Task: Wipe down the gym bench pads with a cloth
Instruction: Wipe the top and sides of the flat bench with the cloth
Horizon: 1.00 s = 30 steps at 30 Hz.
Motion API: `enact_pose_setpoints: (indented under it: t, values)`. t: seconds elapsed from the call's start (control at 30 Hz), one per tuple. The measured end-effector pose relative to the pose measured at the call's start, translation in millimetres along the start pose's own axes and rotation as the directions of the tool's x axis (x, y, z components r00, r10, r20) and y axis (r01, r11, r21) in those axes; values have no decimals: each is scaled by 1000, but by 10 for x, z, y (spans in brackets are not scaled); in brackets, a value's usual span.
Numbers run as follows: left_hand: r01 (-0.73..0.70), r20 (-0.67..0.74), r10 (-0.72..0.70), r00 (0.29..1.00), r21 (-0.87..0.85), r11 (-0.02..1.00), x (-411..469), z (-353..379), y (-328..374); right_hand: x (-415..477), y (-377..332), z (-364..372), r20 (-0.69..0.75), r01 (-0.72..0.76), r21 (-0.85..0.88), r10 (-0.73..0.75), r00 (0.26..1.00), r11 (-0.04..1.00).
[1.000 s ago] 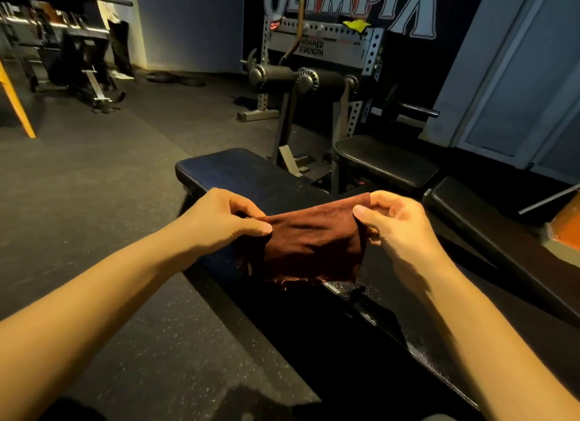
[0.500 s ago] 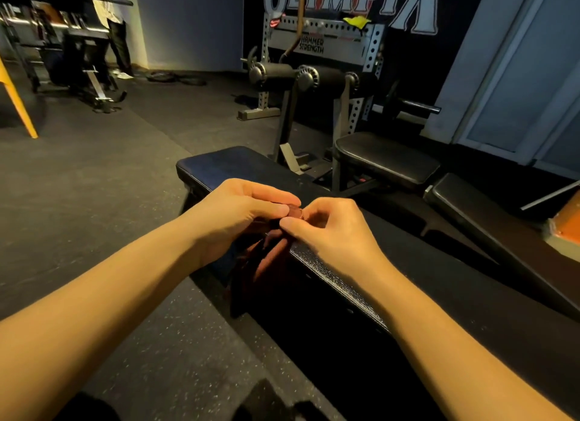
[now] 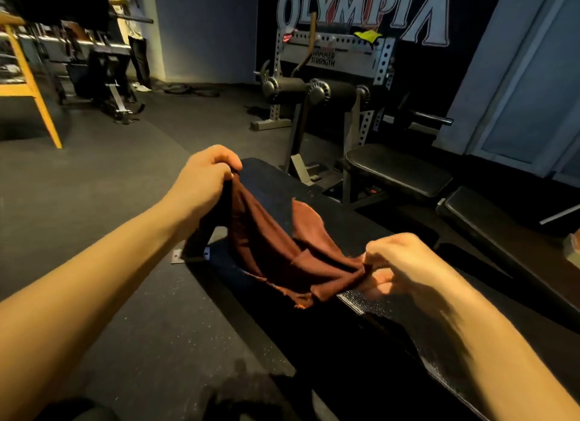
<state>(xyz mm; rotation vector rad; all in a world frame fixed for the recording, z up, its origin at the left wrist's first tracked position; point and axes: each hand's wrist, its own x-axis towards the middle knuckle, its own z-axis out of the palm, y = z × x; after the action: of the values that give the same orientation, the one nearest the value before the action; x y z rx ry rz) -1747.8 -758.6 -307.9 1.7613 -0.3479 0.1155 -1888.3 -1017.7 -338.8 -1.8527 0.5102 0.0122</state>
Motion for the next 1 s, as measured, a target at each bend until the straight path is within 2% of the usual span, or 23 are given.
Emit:
enact_pose_setpoints:
  t: [0.07, 0.1, 0.13, 0.2, 0.27, 0.3, 0.37, 0.43, 0.5, 0.57, 0.67, 0.73, 0.8, 0.83, 0.9, 0.97, 1.0]
  values:
    - [-92, 83, 91, 992, 10, 996, 66, -57, 180, -37, 0, -66, 141, -46, -328, 97, 985, 943]
    - [-129, 162, 130, 978, -14, 992, 77, -75, 279, -50, -15, -53, 172, -19, -430, 102, 980, 903]
    - [-158, 253, 163, 954, -40, 987, 74, -86, 375, -47, -44, -25, 175, 23, -459, 65, 982, 888]
    - [-176, 431, 197, 881, -89, 980, 43, -79, 577, 5, -136, 85, 137, 202, -360, -163, 977, 911]
    - [-174, 557, 202, 805, -103, 979, 6, -41, 769, 54, -287, 248, 148, 403, -204, -379, 913, 892]
    - [-185, 600, 209, 773, -102, 977, -9, -21, 855, 84, -349, 335, 187, 450, -137, -423, 887, 883]
    - [-216, 653, 216, 726, -81, 973, -22, -5, 977, 154, -423, 511, 269, 395, 6, -382, 884, 919]
    - [-236, 666, 209, 716, -51, 970, -14, -22, 1023, 223, -419, 619, 332, 315, 86, -325, 885, 945]
    - [-239, 622, 186, 761, 2, 971, 24, -82, 1005, 217, -386, 648, 355, 312, 108, -330, 875, 944]
    - [-246, 576, 151, 803, 89, 965, 89, -170, 941, 172, -352, 620, 367, 265, 219, -331, 869, 939]
    - [-210, 612, -38, 790, 329, 921, 212, -343, 713, 115, -324, 565, 334, 198, 360, -325, 885, 911]
    - [-259, 627, -209, 750, 569, 780, 242, -401, 555, 109, -341, 515, 257, 199, 412, -323, 911, 889]
    - [-261, 626, -357, 693, 681, 685, 220, -381, 440, 74, -406, 486, 183, 218, 426, -320, 930, 878]
    - [-209, 609, -384, 694, 681, 702, 207, -364, 395, 61, -439, 481, 148, 229, 429, -318, 936, 874]
    - [-57, 586, -359, 726, 572, 818, 219, -393, 235, 25, -499, 458, 90, 236, 462, -310, 947, 855]
    - [159, 602, -311, 736, 293, 943, 195, -389, 54, -2, -543, 392, 62, 238, 492, -306, 950, 838]
    - [269, 592, -287, 753, 121, 956, 135, -326, -42, -4, -554, 345, 59, 233, 503, -301, 952, 832]
